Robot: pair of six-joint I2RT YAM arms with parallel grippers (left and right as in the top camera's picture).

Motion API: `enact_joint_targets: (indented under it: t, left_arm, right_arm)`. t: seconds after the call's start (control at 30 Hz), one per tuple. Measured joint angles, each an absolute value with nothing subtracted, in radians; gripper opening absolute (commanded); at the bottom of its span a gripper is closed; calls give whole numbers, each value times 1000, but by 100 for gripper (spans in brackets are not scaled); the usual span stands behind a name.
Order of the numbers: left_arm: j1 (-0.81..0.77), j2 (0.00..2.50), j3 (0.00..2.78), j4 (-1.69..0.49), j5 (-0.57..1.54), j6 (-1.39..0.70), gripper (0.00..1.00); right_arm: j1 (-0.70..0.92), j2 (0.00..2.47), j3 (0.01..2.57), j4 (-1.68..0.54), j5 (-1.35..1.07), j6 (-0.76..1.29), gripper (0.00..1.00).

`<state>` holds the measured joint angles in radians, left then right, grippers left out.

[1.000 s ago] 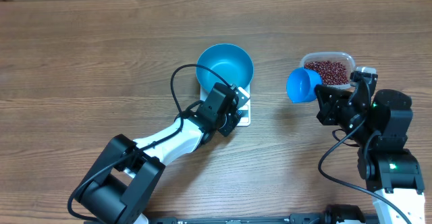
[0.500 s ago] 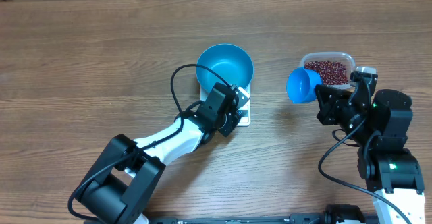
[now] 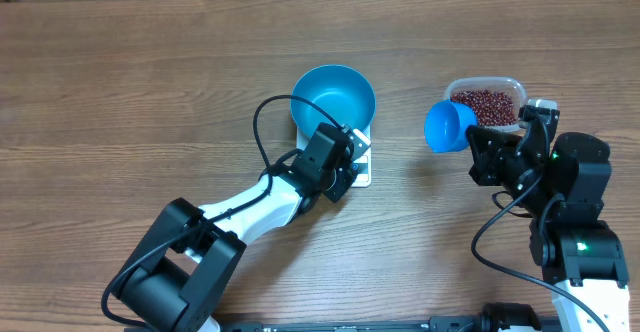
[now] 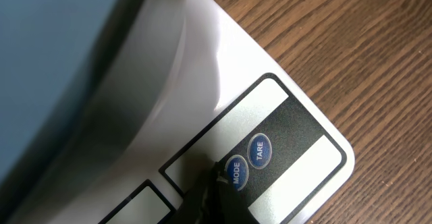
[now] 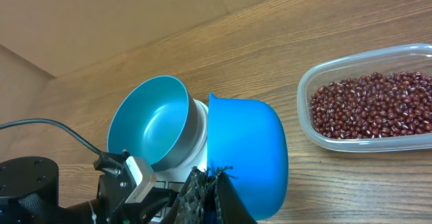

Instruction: Scoop item into bowl and weigh 150g on scale

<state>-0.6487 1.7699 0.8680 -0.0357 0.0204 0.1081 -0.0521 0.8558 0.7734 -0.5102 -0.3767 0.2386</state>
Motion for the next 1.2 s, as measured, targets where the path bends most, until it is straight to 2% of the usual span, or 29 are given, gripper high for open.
enact_joint_targets:
  t: [1.03,1.2]
  left_arm:
    - [-622,1770,875,-52,26,78,4]
    - [-622,1770,876,-54,27,82,4]
  right_arm:
    - [-52,856,773,-513,-377,238,4]
    - [-52,856,773,-572,-377,238,4]
